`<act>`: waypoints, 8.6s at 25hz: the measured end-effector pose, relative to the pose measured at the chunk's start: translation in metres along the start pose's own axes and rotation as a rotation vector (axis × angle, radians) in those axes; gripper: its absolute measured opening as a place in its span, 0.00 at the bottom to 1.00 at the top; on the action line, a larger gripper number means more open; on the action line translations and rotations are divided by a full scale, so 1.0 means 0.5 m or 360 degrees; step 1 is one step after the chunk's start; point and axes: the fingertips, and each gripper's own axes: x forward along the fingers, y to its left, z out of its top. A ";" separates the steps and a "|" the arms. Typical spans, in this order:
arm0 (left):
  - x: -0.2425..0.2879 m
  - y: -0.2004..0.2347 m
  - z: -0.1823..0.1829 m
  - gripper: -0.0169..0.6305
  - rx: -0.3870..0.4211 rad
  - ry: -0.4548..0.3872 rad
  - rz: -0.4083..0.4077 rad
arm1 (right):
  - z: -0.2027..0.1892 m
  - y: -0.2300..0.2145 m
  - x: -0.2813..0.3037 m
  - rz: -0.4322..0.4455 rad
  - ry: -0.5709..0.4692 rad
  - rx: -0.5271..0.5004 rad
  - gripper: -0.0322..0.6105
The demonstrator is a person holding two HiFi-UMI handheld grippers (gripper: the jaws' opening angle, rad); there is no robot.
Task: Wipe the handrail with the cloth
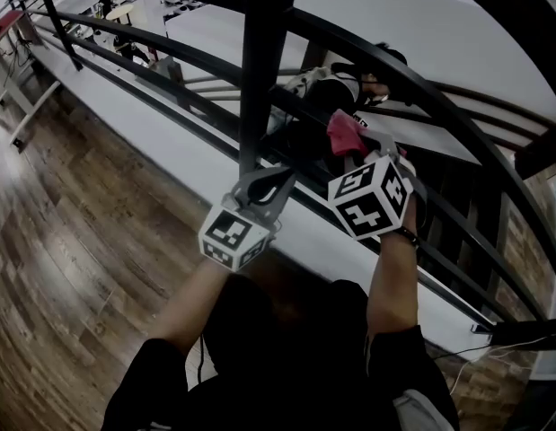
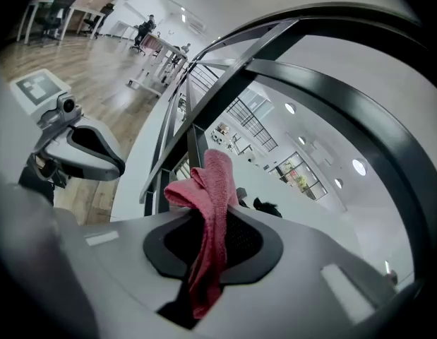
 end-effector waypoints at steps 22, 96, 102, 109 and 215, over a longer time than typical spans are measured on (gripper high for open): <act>-0.060 0.091 0.020 0.03 -0.0015 -0.0032 0.0149 | 0.168 0.044 0.093 0.0120 -0.0061 -0.0129 0.13; 0.417 -1.266 -0.250 0.03 -0.0213 0.0070 -0.1664 | -1.316 -0.173 -0.628 -0.1160 0.0603 0.0407 0.13; 0.464 -1.428 -0.278 0.03 -0.0159 0.0029 -0.1746 | -1.435 -0.240 -0.629 -0.1352 0.0620 0.0255 0.13; 0.492 -1.530 -0.304 0.03 -0.0161 0.0060 -0.1813 | -1.520 -0.310 -0.662 -0.1479 0.0669 0.0143 0.13; 0.234 -0.563 -0.230 0.03 0.0508 0.0271 -0.0932 | -0.660 0.041 -0.104 0.0007 -0.0059 0.0626 0.13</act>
